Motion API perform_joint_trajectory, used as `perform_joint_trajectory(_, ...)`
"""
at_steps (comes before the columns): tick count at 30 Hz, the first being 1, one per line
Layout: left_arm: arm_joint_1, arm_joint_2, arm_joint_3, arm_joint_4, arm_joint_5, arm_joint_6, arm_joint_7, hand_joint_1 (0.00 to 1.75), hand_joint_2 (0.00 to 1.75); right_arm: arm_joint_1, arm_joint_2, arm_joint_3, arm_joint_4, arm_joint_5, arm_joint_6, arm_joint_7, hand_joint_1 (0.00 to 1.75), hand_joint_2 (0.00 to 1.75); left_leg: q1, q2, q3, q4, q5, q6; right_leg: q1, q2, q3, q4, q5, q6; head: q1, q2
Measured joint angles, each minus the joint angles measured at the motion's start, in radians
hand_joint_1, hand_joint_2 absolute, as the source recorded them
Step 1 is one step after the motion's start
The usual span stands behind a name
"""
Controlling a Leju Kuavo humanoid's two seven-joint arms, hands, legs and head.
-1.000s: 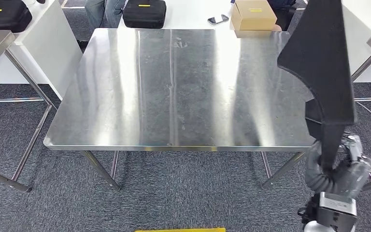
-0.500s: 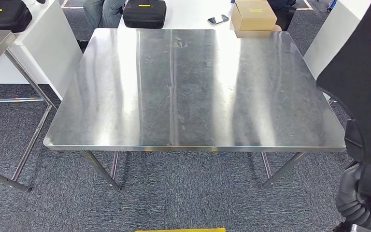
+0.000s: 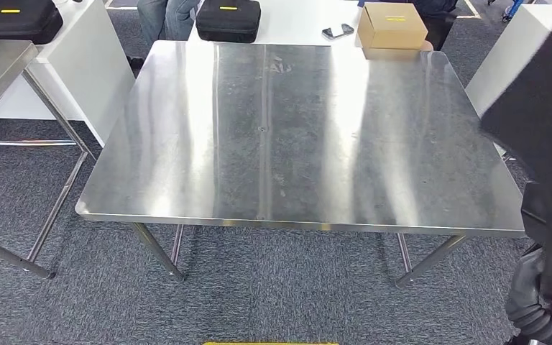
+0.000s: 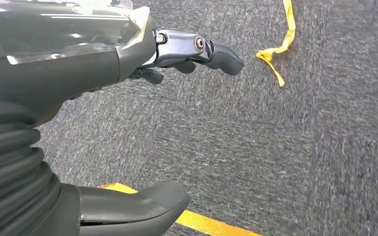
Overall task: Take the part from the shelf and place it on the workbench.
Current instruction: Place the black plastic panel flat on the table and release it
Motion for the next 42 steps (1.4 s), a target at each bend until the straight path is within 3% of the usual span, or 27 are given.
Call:
perform_joint_trajectory(1, 0.0, 0.0, 0.0, 0.0, 0.0, 0.0, 0.0, 0.0, 1.75, 0.001, 0.0, 0.0, 0.0, 0.0, 0.0, 0.0, 1.75, 1.75, 0.001, -0.005, 0.003, 0.001, -0.002, -0.003, -0.002, 0.0, 0.007, -0.029, 0.022, 0.011, 0.0, 0.0)
perform_joint_trajectory(3, 0.0, 0.001, 0.0, 0.001, 0.001, 0.0, 0.0, 0.0, 1.75, -0.001, 0.0, -0.001, 0.0, -0.001, 0.001, 0.001, 1.75, 1.75, 0.004, -0.014, 0.009, 0.005, -0.007, -0.012, -0.009, -0.001, 0.064, -0.166, 0.09, 0.031, 0.002, 0.0)
perform_joint_trajectory(4, 0.0, 0.001, 0.0, 0.001, 0.001, 0.001, 0.0, 0.0, 1.75, -0.002, 0.0, -0.001, 0.001, -0.001, 0.001, 0.001, 1.75, 1.75, 0.003, -0.017, 0.011, 0.008, -0.011, -0.019, -0.01, -0.001, 0.09, -0.226, 0.116, 0.032, 0.003, 0.0)
perform_joint_trajectory(6, 0.001, 0.002, -0.001, 0.002, 0.001, 0.001, 0.0, 0.0, 1.75, -0.004, 0.0, -0.002, 0.002, -0.001, 0.001, 0.001, 1.75, 1.75, -0.001, -0.021, 0.013, 0.012, -0.018, -0.033, -0.007, -0.002, 0.108, -0.272, 0.137, 0.013, 0.004, 0.0)
perform_joint_trajectory(8, 0.001, 0.004, -0.001, 0.003, 0.001, 0.001, 0.0, 0.0, 1.75, -0.005, 0.0, -0.004, 0.002, -0.001, 0.003, 0.002, 1.75, 1.75, 0.001, -0.02, 0.016, 0.011, -0.022, -0.046, -0.007, -0.002, 0.112, -0.273, 0.138, -0.012, 0.002, 0.0)
perform_joint_trajectory(10, 0.001, 0.005, -0.002, 0.003, 0.001, 0.002, 0.0, 0.0, 1.75, -0.006, 0.0, -0.005, 0.002, -0.001, 0.007, 0.002, 1.75, 1.75, 0.006, -0.018, 0.003, 0.041, -0.042, -0.058, -0.011, -0.002, 0.122, -0.276, 0.138, -0.027, 0.0, 0.0)
perform_joint_trajectory(11, 0.0, 0.005, -0.003, 0.004, 0.001, 0.002, 0.0, 0.0, 1.75, -0.007, 0.0, -0.005, 0.002, -0.001, 0.008, 0.002, 1.75, 1.75, 0.008, -0.016, -0.019, 0.086, -0.065, -0.064, -0.014, -0.002, 0.128, -0.277, 0.138, -0.033, -0.002, 0.0)
perform_joint_trajectory(13, 0.001, 0.005, -0.004, 0.007, 0.001, 0.004, 0.0, 0.0, 1.75, -0.009, 0.0, -0.005, 0.003, -0.001, 0.011, 0.002, 1.75, 1.75, 0.012, -0.012, -0.091, 0.22, -0.12, -0.073, -0.01, -0.003, 0.133, -0.276, 0.133, -0.042, -0.006, 0.0)
perform_joint_trajectory(14, 0.001, 0.005, -0.004, 0.008, 0.001, 0.005, 0.0, 0.0, 1.75, -0.01, 0.0, -0.005, 0.005, -0.001, 0.013, 0.003, 1.75, 1.75, 0.013, -0.011, -0.127, 0.277, -0.134, -0.075, -0.008, -0.003, 0.136, -0.276, 0.129, -0.046, -0.006, 0.0)
perform_joint_trajectory(15, 0.001, 0.006, -0.004, 0.01, 0.002, 0.007, 0.0, 0.0, 1.75, -0.012, 0.0, -0.005, 0.006, -0.001, 0.014, 0.004, 1.75, 1.75, 0.014, -0.011, -0.148, 0.301, -0.129, -0.075, -0.007, -0.002, 0.14, -0.276, 0.125, -0.048, -0.006, 0.0)
perform_joint_trajectory(16, 0.002, 0.006, -0.004, 0.011, 0.002, 0.009, 0.0, 0.0, 1.75, -0.013, 0.0, -0.005, 0.008, 0.0, 0.016, 0.005, 1.75, 1.75, 0.014, -0.01, -0.149, 0.285, -0.104, -0.073, -0.006, -0.002, 0.146, -0.276, 0.12, -0.049, -0.006, 0.0)
perform_joint_trajectory(18, 0.002, 0.007, -0.004, 0.013, 0.003, 0.014, 0.0, 0.0, 1.75, -0.016, 0.0, -0.005, 0.01, 0.003, 0.017, 0.007, 1.75, 1.75, 0.012, -0.009, -0.099, 0.159, -0.022, -0.063, -0.005, 0.0, 0.16, -0.277, 0.106, -0.046, -0.006, 0.0)
perform_joint_trajectory(19, 0.001, 0.008, -0.004, 0.014, 0.003, 0.015, 0.0, 0.0, 1.75, -0.019, 0.0, -0.005, 0.011, 0.004, 0.017, 0.007, 1.75, 1.75, 0.01, -0.007, -0.068, 0.097, 0.002, -0.056, -0.001, 0.0, 0.165, -0.277, 0.099, -0.042, -0.006, 0.0)
perform_joint_trajectory(21, -0.001, 0.011, -0.005, 0.015, 0.003, 0.018, -0.001, 0.0, 1.75, -0.025, 0.0, -0.005, 0.012, 0.005, 0.017, 0.009, 1.75, 1.75, 0.004, -0.006, -0.033, 0.036, 0.009, -0.046, 0.002, 0.0, 0.168, -0.28, 0.089, -0.033, -0.005, 0.0)
perform_joint_trajectory(25, -0.002, 0.014, -0.005, 0.022, 0.004, 0.021, -0.002, 0.0, 1.75, -0.032, 0.0, -0.005, 0.015, 0.014, 0.017, 0.014, 1.75, 1.75, 0.005, -0.009, -0.011, 0.013, -0.003, -0.026, 0.005, -0.002, 0.171, -0.266, 0.07, -0.017, -0.005, 0.0)
perform_joint_trajectory(27, -0.003, 0.015, -0.006, 0.024, 0.004, 0.022, -0.002, 0.0, 1.75, -0.034, 0.0, -0.005, 0.016, 0.017, 0.017, 0.015, 1.75, 1.75, 0.01, -0.009, 0.005, 0.002, -0.007, -0.015, 0.006, 0.0, 0.117, -0.161, 0.031, -0.021, -0.002, 0.0)
perform_joint_trajectory(29, -0.004, 0.015, -0.006, 0.027, 0.004, 0.022, -0.002, 0.0, 1.75, -0.034, 0.0, -0.005, 0.019, 0.018, 0.017, 0.016, 1.75, 1.75, 0.01, -0.01, 0.014, 0.002, -0.017, -0.01, 0.005, 0.002, 0.023, -0.022, -0.006, -0.02, 0.0, 0.0)
perform_joint_trajectory(30, -0.004, 0.015, -0.006, 0.029, 0.004, 0.022, -0.002, 0.0, 1.75, -0.034, 0.0, -0.005, 0.02, 0.018, 0.017, 0.016, 1.75, 1.75, 0.01, -0.012, 0.02, 0.002, -0.023, -0.011, 0.004, 0.002, -0.009, 0.013, -0.005, -0.014, 0.0, 0.0)
perform_joint_trajectory(31, -0.004, 0.015, -0.006, 0.03, 0.005, 0.022, -0.002, 0.0, 1.75, -0.033, 0.0, -0.005, 0.022, 0.018, 0.017, 0.016, 1.75, 1.75, 0.01, -0.014, 0.027, 0.002, -0.029, -0.013, 0.002, 0.002, -0.022, 0.007, 0.015, -0.003, 0.0, 0.0)
perform_joint_trajectory(33, -0.004, 0.015, -0.006, 0.033, 0.006, 0.022, -0.002, 0.0, 1.75, -0.034, 0.0, -0.005, 0.023, 0.018, 0.017, 0.016, 1.75, 1.75, 0.011, -0.018, 0.047, 0.002, -0.044, -0.019, -0.004, 0.001, 0.012, -0.116, 0.097, 0.022, 0.0, 0.0)
perform_joint_trajectory(34, -0.004, 0.015, -0.006, 0.034, 0.006, 0.022, -0.002, 0.0, 1.75, -0.034, 0.0, -0.005, 0.024, 0.018, 0.017, 0.017, 1.75, 1.75, 0.009, -0.02, 0.055, 0.004, -0.053, -0.025, -0.005, 0.001, 0.036, -0.185, 0.136, 0.027, 0.002, 0.0)
perform_joint_trajectory(36, -0.004, 0.016, -0.007, 0.035, 0.006, 0.022, -0.002, 0.0, 1.75, -0.034, 0.0, -0.005, 0.025, 0.018, 0.017, 0.017, 1.75, 1.75, 0.004, -0.022, 0.061, 0.005, -0.069, -0.036, -0.005, 0.001, 0.068, -0.261, 0.172, 0.014, 0.002, 0.0)
perform_joint_trajectory(39, -0.005, 0.018, -0.01, 0.036, 0.006, 0.022, -0.002, 0.0, 1.75, -0.034, 0.001, -0.005, 0.026, 0.018, 0.017, 0.017, 1.75, 1.75, 0.005, -0.021, 0.066, 0.006, -0.082, -0.052, -0.005, 0.003, 0.076, -0.265, 0.168, -0.018, -0.001, 0.0)
perform_joint_trajectory(41, -0.005, 0.019, -0.013, 0.036, 0.006, 0.022, -0.002, 0.0, 1.75, -0.034, 0.001, -0.005, 0.026, 0.019, 0.017, 0.017, 1.75, 1.75, 0.01, -0.016, 0.045, 0.057, -0.109, -0.064, -0.011, 0.003, 0.086, -0.267, 0.162, -0.033, -0.005, 0.0)
perform_joint_trajectory(42, -0.005, 0.02, -0.014, 0.037, 0.006, 0.022, -0.002, 0.0, 1.75, -0.034, 0.001, -0.005, 0.026, 0.019, 0.017, 0.017, 1.75, 1.75, 0.012, -0.014, 0.017, 0.112, -0.133, -0.069, -0.012, 0.003, 0.092, -0.268, 0.158, -0.04, -0.007, 0.0)
